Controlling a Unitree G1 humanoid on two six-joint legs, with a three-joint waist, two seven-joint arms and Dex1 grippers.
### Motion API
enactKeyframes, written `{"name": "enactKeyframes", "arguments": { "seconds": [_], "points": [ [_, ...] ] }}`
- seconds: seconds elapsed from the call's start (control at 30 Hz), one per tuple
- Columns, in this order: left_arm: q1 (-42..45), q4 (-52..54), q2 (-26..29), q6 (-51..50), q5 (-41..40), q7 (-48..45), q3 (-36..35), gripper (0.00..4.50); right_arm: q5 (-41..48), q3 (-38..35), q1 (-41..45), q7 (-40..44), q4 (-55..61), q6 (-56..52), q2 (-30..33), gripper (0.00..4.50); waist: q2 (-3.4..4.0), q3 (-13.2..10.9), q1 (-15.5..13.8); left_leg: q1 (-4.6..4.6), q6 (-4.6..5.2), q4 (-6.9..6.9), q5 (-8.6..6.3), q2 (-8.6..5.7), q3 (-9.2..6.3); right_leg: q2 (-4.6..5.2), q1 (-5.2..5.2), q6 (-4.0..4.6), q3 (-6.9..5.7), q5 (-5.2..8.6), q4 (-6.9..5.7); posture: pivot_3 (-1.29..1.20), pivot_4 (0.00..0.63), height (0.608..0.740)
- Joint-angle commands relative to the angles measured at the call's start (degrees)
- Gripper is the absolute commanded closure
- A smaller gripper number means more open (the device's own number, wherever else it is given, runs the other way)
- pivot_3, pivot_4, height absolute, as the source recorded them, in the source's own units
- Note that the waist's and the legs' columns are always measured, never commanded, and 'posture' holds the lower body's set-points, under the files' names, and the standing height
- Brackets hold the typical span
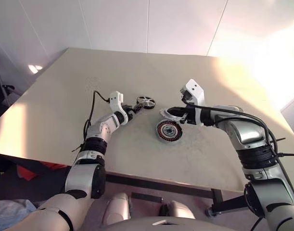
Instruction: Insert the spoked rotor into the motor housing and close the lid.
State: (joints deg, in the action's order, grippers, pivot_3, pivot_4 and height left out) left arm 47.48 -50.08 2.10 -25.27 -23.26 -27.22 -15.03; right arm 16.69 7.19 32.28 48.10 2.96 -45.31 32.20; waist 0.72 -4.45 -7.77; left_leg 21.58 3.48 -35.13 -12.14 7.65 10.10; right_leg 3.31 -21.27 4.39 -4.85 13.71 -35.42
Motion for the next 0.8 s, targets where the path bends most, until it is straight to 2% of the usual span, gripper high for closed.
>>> {"name": "enactKeyframes", "arguments": {
  "seconds": [0.03, 0.2, 0.23, 0.33, 0.5, 0.6, 0.8],
  "points": [
    [5.1, -6.6, -1.7, 0.4, -2.3, 0.3, -2.9, 0.14, 1.0, -2.0, 1.4, -0.3, 1.4, 0.3, 0.4, 4.45, 0.0, 0.0, -0.2, 0.0, 0.03, 0.0, -0.02, 0.0, 0.0, 0.0, 0.02, 0.0, 0.0, 0.0, 0.03, 0.0, 0.0, 0.74],
    [9.5, -17.1, -3.8, 3.5, -4.8, 7.6, -9.6, 0.14, 1.2, -2.8, 1.3, -1.4, 0.5, 0.2, 0.4, 4.45, 0.0, 0.0, -0.9, 0.04, 0.09, -0.01, -0.05, -0.02, 0.0, 0.02, 0.03, -0.05, 0.0, -0.02, 0.11, 0.0, 0.0, 0.74],
    [9.7, -18.7, -4.1, 4.2, -5.2, 9.6, -10.8, 0.33, 1.2, -2.9, 1.6, -1.7, 0.1, 0.3, 0.3, 4.49, 0.01, 0.0, -0.9, 0.02, 0.09, -0.01, -0.05, -0.02, 0.0, 0.02, 0.04, -0.05, 0.0, -0.03, 0.11, 0.0, 0.0, 0.74],
    [9.9, -21.1, -4.5, 5.6, -5.8, 12.2, -12.9, 1.02, 1.3, -3.3, 2.0, -2.4, -0.4, 0.2, 0.1, 4.5, 0.01, 0.0, -0.9, -0.17, 0.07, -0.01, -0.05, -0.02, 0.0, 0.01, 0.23, -0.06, 0.0, -0.03, 0.11, 0.0, 0.0, 0.74],
    [10.7, -21.8, -4.0, 6.0, -7.2, 13.5, -15.6, 2.86, 1.4, -4.1, 2.3, -3.5, -0.9, 0.3, -0.2, 4.5, 0.01, 0.0, -0.9, -0.25, -0.09, 0.0, -0.14, -0.02, 0.0, 0.01, 0.3, -0.12, 0.0, -0.06, 0.16, 0.0, 0.0, 0.74],
    [10.8, -21.6, -3.3, 5.6, -7.5, 12.6, -16.1, 3.69, 1.5, -4.2, 2.3, -4.0, -1.0, 0.5, -0.6, 4.5, 0.0, 0.0, -0.9, -0.25, -0.09, 0.01, -0.14, -0.02, 0.0, 0.01, 0.3, -0.12, 0.0, -0.06, 0.16, 0.0, 0.0, 0.74],
    [10.5, -19.2, -1.1, 1.8, -11.1, 6.9, -18.3, 3.69, 1.7, -4.5, 1.7, -4.9, -1.3, 0.8, -0.8, 4.5, -0.01, 0.0, -0.7, -0.33, -0.13, 0.03, -0.12, -0.01, 0.0, 0.01, 0.32, -0.13, 0.0, -0.07, 0.15, 0.0, 0.0, 0.74]
  ]
}}
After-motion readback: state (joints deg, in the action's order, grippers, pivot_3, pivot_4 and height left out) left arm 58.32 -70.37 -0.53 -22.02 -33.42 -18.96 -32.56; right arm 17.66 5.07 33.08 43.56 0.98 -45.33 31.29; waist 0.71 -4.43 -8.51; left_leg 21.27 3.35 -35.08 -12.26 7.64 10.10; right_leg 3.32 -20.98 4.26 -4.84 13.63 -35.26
